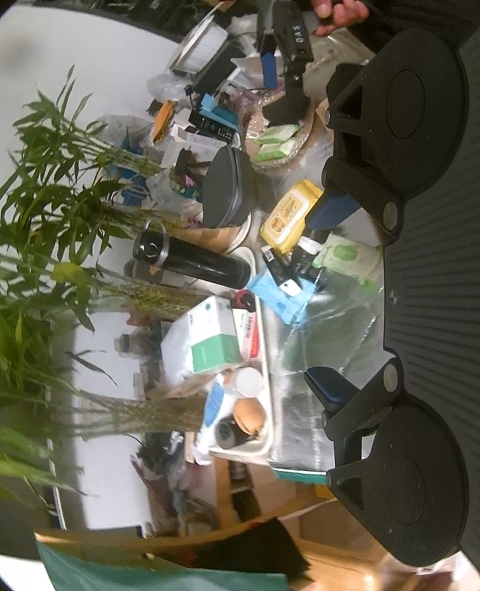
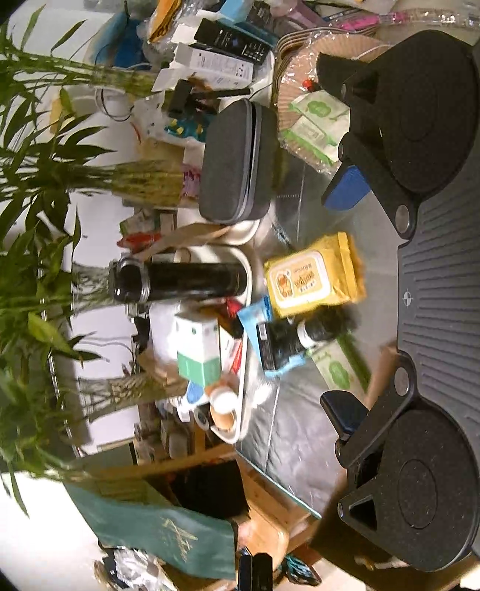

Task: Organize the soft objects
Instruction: 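Lower the left gripper onto the black barcode package while the right gripper lowers onto the black rolled bag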

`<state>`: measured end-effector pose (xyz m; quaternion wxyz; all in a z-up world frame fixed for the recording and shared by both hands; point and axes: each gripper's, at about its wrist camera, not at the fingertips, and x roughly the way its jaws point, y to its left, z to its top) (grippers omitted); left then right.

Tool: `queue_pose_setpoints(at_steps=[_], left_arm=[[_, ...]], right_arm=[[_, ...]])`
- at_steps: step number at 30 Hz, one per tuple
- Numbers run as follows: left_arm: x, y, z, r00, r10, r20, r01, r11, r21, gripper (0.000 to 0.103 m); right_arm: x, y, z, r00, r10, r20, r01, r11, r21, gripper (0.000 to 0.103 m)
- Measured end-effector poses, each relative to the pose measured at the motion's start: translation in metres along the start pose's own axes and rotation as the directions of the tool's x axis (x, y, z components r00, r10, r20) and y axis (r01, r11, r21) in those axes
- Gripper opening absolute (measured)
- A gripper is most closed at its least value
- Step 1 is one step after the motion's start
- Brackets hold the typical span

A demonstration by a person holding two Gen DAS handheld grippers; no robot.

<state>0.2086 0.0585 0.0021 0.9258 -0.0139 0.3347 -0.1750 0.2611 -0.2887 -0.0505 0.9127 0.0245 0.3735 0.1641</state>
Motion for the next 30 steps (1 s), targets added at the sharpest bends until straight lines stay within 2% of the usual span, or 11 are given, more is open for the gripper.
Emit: queue_pose_setpoints(at_steps=[2, 7, 12, 17, 22, 30], left_arm=[[0.009, 0.002, 0.001, 1.0, -0.024, 0.01, 0.024, 1.0, 0.013, 0.082], [0.032, 0.007, 0.0, 0.999, -0.035, 0.017, 0.034, 0.997, 0.063, 0.082], [0.055, 0.017, 0.001, 0.998, -0.055, 0.002, 0.054, 0.995, 0.078, 0.082], [0.077, 0.022, 0.006, 0.999, -0.045, -0.015, 0.046, 0.991, 0.128, 0.082], [0.105, 0.029, 0.01, 0.997, -0.069, -0.043, 0.074, 0.985, 0.155, 0.082], [0.149, 0.021, 0.016, 0.991, -0.118, -0.07, 0.133, 0.952, 0.277, 0.082]], right_arm=[[0.01, -0.006, 0.001, 1.0, -0.009, 0.0, 0.009, 1.0, 0.007, 0.103], [0.035, -0.016, 0.0, 1.0, -0.027, -0.007, 0.027, 1.0, 0.014, 0.103], [0.048, -0.021, 0.005, 1.0, -0.025, -0.015, 0.025, 1.0, 0.005, 0.103], [0.06, -0.025, 0.007, 0.999, -0.023, -0.023, 0.023, 1.0, 0.01, 0.103], [0.071, -0.025, 0.011, 1.0, -0.015, -0.024, 0.014, 1.0, -0.015, 0.103], [0.085, -0.033, 0.014, 0.999, -0.022, -0.049, 0.022, 1.0, -0.014, 0.103]])
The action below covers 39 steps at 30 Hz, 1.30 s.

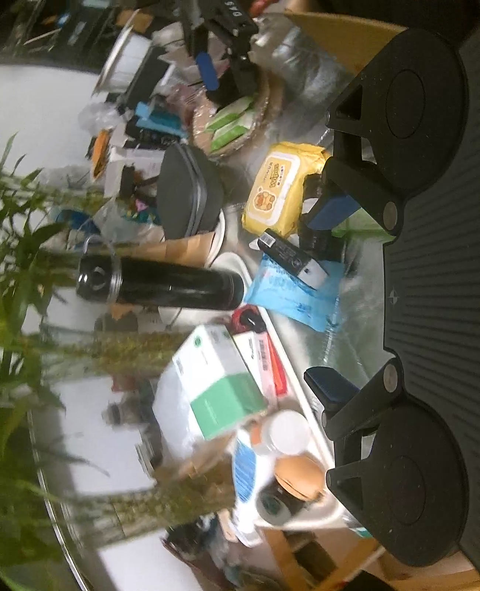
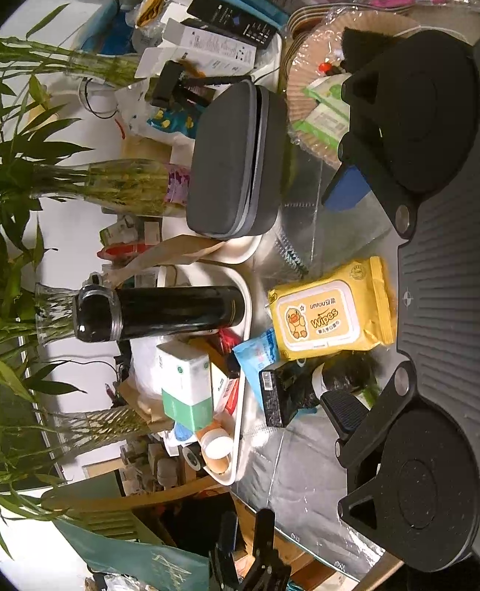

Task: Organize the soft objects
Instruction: 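Lower the left gripper onto the black barcode package while the right gripper lowers onto the black rolled bag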

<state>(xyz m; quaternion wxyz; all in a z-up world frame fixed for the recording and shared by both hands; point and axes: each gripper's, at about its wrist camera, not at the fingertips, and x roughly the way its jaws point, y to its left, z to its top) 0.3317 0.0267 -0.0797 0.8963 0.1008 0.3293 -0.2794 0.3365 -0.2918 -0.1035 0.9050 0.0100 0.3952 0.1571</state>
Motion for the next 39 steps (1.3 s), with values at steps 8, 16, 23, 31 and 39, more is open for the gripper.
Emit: queue_pose_setpoints(at_steps=[8, 16, 23, 31, 39], left_arm=[[0.041, -0.013, 0.0, 1.0, -0.015, -0.016, 0.017, 0.989, 0.146, 0.079], [0.076, -0.025, -0.005, 0.997, -0.035, -0.065, 0.05, 0.966, 0.254, 0.055], [0.098, -0.023, -0.005, 0.996, -0.057, -0.075, 0.074, 0.967, 0.243, 0.045], [0.12, -0.021, 0.0, 0.993, -0.089, -0.079, 0.102, 0.979, 0.177, 0.033], [0.12, -0.018, 0.0, 0.993, -0.082, -0.085, 0.094, 0.984, 0.15, 0.026]], right_arm=[[0.022, 0.001, -0.002, 0.997, -0.052, -0.053, 0.049, 0.997, -0.058, 0.103], [0.036, -0.001, 0.002, 0.997, -0.019, -0.077, 0.017, 0.999, -0.035, 0.103], [0.039, 0.002, 0.001, 0.997, -0.002, -0.081, -0.002, 0.999, -0.049, 0.103], [0.042, 0.008, 0.003, 0.996, 0.008, -0.085, -0.014, 0.998, -0.063, 0.103], [0.047, 0.02, 0.003, 0.997, 0.047, -0.068, -0.056, 0.99, -0.129, 0.103]])
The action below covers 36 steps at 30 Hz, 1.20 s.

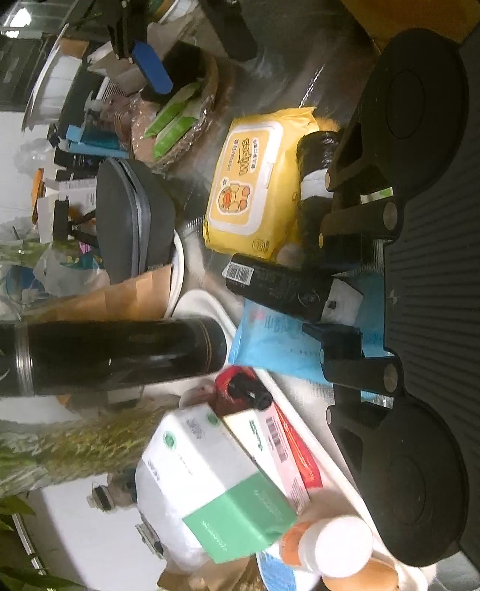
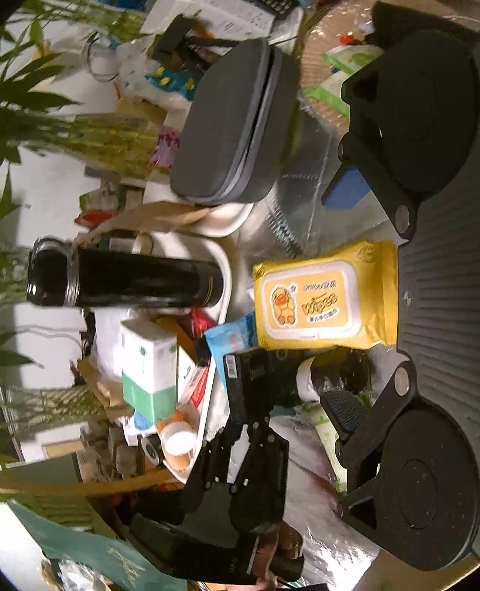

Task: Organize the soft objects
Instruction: 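Lower the left gripper onto the black barcode package while the right gripper lowers onto the black rolled bag, then close the left gripper on the black package while the right gripper grasps and lifts the rolled bag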

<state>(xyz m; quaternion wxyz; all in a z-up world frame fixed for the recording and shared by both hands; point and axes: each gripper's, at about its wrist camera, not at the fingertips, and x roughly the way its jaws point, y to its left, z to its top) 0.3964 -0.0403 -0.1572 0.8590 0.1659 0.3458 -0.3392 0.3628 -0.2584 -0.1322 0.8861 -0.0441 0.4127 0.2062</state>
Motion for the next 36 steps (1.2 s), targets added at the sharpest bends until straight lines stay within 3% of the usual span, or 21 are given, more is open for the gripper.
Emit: queue_pose_setpoints(at_steps=[6, 8, 15, 19, 26, 36], left_arm=[[-0.024, 0.014, 0.005, 0.998, 0.066, -0.002, -0.066, 0.994, -0.084, 0.026], [-0.038, 0.022, 0.008, 0.997, 0.083, 0.007, -0.081, 0.988, -0.132, 0.026], [-0.099, 0.034, 0.011, 0.979, 0.198, 0.045, -0.18, 0.951, -0.252, 0.026], [-0.131, 0.035, 0.005, 0.968, 0.243, 0.055, -0.213, 0.922, -0.324, 0.026], [-0.164, 0.028, -0.007, 0.946, 0.319, 0.052, -0.276, 0.88, -0.386, 0.026], [-0.17, 0.03, -0.008, 0.952, 0.296, 0.083, -0.241, 0.885, -0.399, 0.026]], right_arm=[[0.003, 0.013, 0.006, 0.997, 0.065, 0.036, -0.063, 0.996, -0.071, 0.101], [0.006, 0.018, 0.009, 0.995, 0.097, 0.03, -0.094, 0.992, -0.088, 0.093], [0.021, 0.031, 0.013, 0.985, 0.174, 0.004, -0.171, 0.971, -0.166, 0.079], [0.034, 0.032, 0.013, 0.981, 0.189, -0.037, -0.192, 0.966, -0.17, 0.06], [0.059, 0.038, 0.012, 0.968, 0.228, -0.1, -0.243, 0.953, -0.179, 0.048], [0.092, 0.047, 0.016, 0.969, 0.193, -0.154, -0.222, 0.955, -0.198, 0.041]])
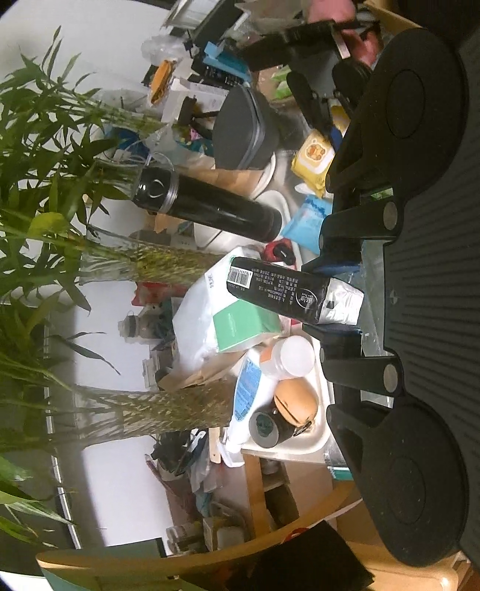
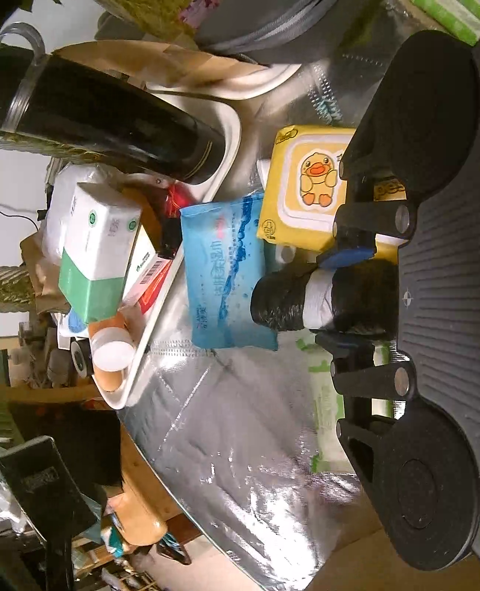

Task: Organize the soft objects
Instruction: 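Close the left gripper on the black package while the right gripper grasps and lifts the rolled bag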

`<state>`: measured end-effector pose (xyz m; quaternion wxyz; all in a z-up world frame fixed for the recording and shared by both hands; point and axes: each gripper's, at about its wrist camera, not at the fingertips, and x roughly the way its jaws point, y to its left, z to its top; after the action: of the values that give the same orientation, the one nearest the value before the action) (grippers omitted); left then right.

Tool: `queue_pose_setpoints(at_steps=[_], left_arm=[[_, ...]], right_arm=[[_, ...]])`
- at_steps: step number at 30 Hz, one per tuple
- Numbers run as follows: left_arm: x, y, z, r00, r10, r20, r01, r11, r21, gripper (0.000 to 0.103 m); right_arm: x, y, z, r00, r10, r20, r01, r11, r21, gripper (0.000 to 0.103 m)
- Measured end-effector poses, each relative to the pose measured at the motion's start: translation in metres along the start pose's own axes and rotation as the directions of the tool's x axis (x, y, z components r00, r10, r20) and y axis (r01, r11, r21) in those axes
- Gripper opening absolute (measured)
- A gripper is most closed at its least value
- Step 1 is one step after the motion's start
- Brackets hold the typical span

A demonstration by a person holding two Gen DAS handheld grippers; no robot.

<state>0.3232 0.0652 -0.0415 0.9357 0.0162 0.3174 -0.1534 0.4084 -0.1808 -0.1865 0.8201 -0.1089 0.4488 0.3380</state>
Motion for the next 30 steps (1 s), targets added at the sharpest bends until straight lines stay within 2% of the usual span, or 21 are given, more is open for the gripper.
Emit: queue_pose_setpoints(at_steps=[18, 30], left_arm=[[0.003, -0.004, -0.001, 1.0, -0.018, -0.01, 0.018, 1.0, 0.0, 0.026], [0.004, -0.004, -0.001, 1.0, -0.016, -0.024, 0.016, 1.0, -0.007, 0.026]], right_arm=[[0.022, -0.001, 0.004, 1.0, 0.006, -0.017, -0.005, 0.999, 0.042, 0.044], [-0.01, 0.004, 0.013, 0.999, -0.002, 0.034, 0.002, 1.0, 0.015, 0.043]])
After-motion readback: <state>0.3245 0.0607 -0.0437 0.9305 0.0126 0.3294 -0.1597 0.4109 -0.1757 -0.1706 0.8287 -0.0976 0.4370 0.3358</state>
